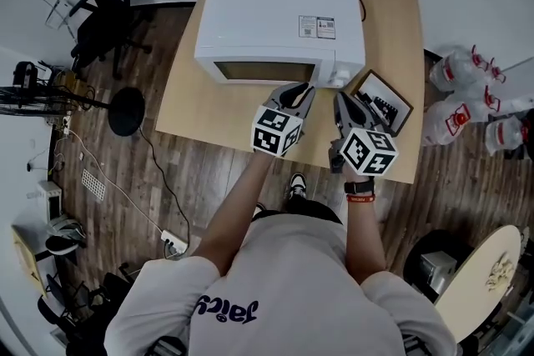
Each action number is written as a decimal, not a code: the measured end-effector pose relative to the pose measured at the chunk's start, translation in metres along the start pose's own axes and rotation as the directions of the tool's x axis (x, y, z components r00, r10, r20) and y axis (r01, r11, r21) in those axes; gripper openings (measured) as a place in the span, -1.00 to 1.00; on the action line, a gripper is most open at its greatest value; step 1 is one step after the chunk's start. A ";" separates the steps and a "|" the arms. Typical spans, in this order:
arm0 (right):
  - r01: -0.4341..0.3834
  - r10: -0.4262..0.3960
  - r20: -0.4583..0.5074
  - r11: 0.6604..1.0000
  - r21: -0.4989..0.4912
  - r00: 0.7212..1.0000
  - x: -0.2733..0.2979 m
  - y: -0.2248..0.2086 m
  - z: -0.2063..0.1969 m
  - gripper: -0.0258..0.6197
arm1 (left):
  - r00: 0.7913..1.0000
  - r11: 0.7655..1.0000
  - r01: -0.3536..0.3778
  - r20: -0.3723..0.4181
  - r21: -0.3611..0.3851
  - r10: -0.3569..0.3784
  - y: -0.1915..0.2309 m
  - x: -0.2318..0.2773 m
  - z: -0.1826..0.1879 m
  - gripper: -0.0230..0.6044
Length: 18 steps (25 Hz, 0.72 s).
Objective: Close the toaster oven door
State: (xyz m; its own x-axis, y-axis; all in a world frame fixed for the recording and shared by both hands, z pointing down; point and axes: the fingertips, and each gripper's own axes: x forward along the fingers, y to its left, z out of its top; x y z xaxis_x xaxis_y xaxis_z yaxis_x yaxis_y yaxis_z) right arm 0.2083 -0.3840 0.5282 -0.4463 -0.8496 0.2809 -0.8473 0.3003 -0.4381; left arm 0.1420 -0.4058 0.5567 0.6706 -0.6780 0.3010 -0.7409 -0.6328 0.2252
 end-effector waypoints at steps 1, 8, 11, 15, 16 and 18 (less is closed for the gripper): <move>0.004 -0.004 0.004 1.000 -0.010 1.000 -0.006 0.007 -0.001 -0.87 | 1.000 1.000 -0.003 0.006 0.000 0.003 -0.001 -0.011 0.001 -0.71; 0.013 -0.011 0.035 0.998 -0.067 0.999 -0.043 0.063 -0.018 -0.87 | 0.998 0.999 -0.042 0.050 0.000 0.042 -0.007 -0.097 -0.005 -0.77; 0.015 -0.012 0.042 0.996 -0.083 0.999 -0.061 0.086 -0.030 -0.87 | 0.996 0.998 -0.065 0.066 -0.005 0.066 -0.010 -0.136 -0.010 -0.79; 0.023 -0.017 0.062 0.994 -0.107 0.998 -0.085 0.115 -0.040 -0.87 | 0.991 0.995 -0.097 0.093 -0.004 0.097 -0.012 -0.187 -0.012 -0.82; 0.026 -0.019 0.070 0.993 -0.111 0.997 -0.090 0.122 -0.042 -0.87 | 0.989 0.994 -0.105 0.101 -0.004 0.105 -0.012 -0.199 -0.011 -0.83; 0.033 -0.023 0.084 0.992 -0.118 0.996 -0.102 0.133 -0.046 -0.87 | 0.986 0.993 -0.121 0.118 -0.010 0.121 -0.013 -0.222 -0.011 -0.84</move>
State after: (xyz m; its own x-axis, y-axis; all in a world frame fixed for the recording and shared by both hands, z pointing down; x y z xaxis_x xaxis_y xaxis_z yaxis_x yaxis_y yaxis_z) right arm 0.1282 -0.2375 0.4807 -0.4005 -0.8899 0.2182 -0.8897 0.3208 -0.3249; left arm 0.0020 -0.2432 0.4968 0.5754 -0.7893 0.2143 -0.8170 -0.5424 0.1959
